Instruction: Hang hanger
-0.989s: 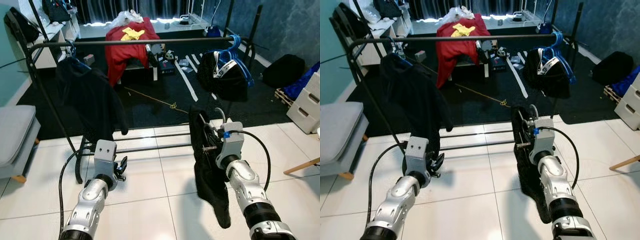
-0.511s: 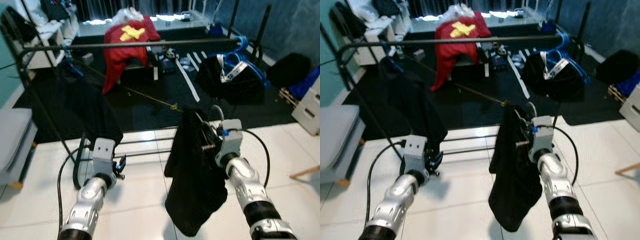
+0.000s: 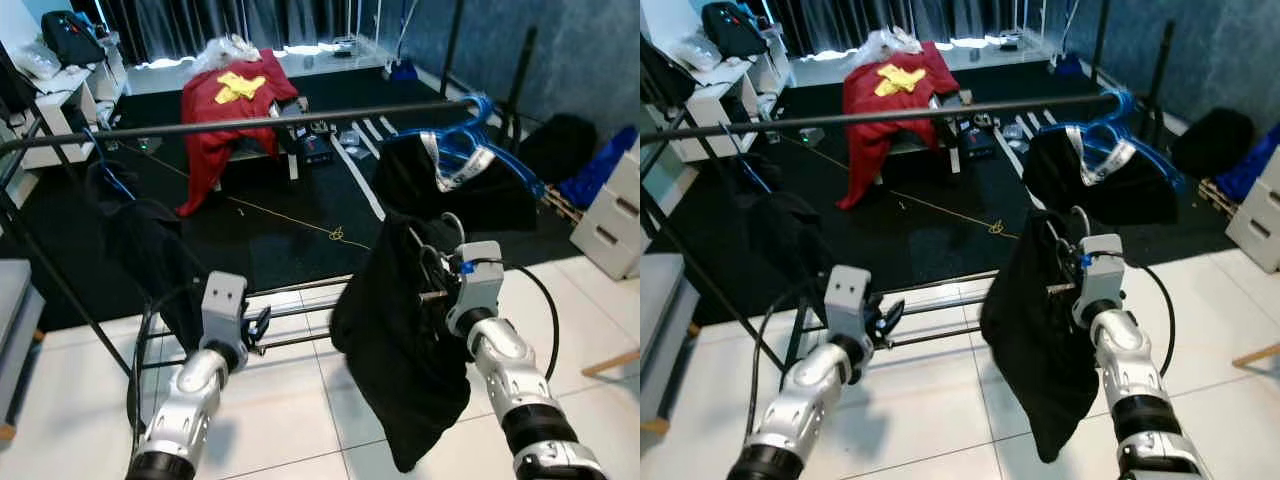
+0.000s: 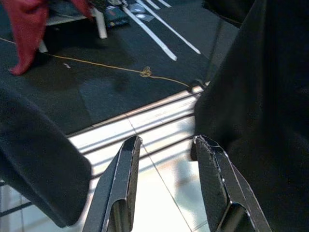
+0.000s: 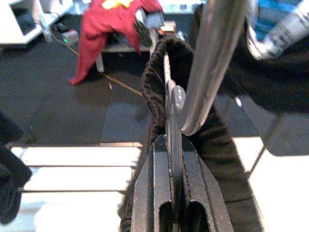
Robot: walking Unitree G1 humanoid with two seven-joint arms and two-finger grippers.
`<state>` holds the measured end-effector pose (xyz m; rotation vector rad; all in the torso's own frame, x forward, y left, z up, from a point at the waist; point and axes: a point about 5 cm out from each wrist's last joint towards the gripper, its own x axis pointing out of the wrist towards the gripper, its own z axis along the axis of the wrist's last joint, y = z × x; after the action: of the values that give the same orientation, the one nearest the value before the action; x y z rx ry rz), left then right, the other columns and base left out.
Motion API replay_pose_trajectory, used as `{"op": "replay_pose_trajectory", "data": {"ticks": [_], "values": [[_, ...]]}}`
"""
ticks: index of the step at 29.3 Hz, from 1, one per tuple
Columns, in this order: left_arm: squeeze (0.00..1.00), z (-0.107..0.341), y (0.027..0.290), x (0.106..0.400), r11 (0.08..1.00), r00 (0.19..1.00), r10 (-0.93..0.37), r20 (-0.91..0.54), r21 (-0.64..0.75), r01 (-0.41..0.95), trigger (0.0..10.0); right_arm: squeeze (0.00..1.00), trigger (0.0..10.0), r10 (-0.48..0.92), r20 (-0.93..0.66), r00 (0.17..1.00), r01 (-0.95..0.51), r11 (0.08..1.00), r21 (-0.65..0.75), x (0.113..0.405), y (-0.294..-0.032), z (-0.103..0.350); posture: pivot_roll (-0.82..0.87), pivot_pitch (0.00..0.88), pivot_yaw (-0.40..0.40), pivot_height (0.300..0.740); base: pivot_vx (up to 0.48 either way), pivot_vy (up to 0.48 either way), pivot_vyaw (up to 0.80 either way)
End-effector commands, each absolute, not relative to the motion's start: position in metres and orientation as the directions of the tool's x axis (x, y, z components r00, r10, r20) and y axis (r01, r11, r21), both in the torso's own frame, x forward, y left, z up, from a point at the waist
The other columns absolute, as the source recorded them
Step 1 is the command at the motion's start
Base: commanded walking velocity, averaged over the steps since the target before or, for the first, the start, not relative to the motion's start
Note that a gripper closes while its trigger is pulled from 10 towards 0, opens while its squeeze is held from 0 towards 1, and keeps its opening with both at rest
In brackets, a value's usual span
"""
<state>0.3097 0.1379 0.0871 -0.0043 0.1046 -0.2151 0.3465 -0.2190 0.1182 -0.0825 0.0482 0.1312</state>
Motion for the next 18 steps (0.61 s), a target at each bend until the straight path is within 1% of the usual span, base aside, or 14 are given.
{"op": "replay_pose_trajectory", "data": {"ticks": [1, 11, 13, 14, 17, 18], "values": [[0.00, 0.081, 0.147, 0.307, 0.981, 0.972, -0.192, -0.134, -0.017, 0.192, 10.0, 0.00, 10.0, 0.164, -0.012, 0.986, -0.164, 0.984, -0.076, 0.351, -0.208, 0.128, -0.01, 0.015, 0.027, 0.740, 0.428, 0.000, 0.00], [0.00, 0.082, 0.145, 0.307, 0.980, 0.971, -0.199, -0.129, -0.027, 0.198, 10.0, 0.00, 10.0, 0.170, 0.033, 0.985, -0.166, 0.982, -0.088, 0.354, -0.208, 0.141, -0.01, 0.020, 0.023, 0.740, 0.425, 0.000, 0.00], [0.00, 0.082, 0.145, 0.307, 0.980, 0.972, -0.198, -0.129, -0.029, 0.196, 10.0, 0.00, 10.0, 0.187, 0.048, 0.981, -0.180, 0.977, -0.117, 0.356, -0.207, 0.146, -0.01, 0.022, 0.021, 0.740, 0.426, 0.000, 0.00], [0.00, 0.081, 0.145, 0.306, 0.980, 0.972, -0.197, -0.130, -0.030, 0.195, 10.0, 0.00, 10.0, 0.218, 0.074, 0.973, -0.204, 0.966, -0.159, 0.358, -0.204, 0.156, -0.01, 0.022, 0.022, 0.740, 0.428, 0.000, 0.00], [0.00, 0.081, 0.145, 0.306, 0.980, 0.972, -0.197, -0.130, -0.031, 0.195, 10.0, 0.00, 10.0, 0.225, 0.080, 0.971, -0.210, 0.963, -0.168, 0.359, -0.203, 0.159, -0.01, 0.022, 0.022, 0.740, 0.428, 0.000, 0.00], [0.00, 0.081, 0.145, 0.306, 0.980, 0.972, -0.197, -0.130, -0.031, 0.194, 10.0, 0.00, 10.0, 0.245, 0.111, 0.963, -0.225, 0.959, -0.171, 0.360, -0.201, 0.166, -0.01, 0.021, 0.020, 0.740, 0.420, 0.000, 0.00]]}}
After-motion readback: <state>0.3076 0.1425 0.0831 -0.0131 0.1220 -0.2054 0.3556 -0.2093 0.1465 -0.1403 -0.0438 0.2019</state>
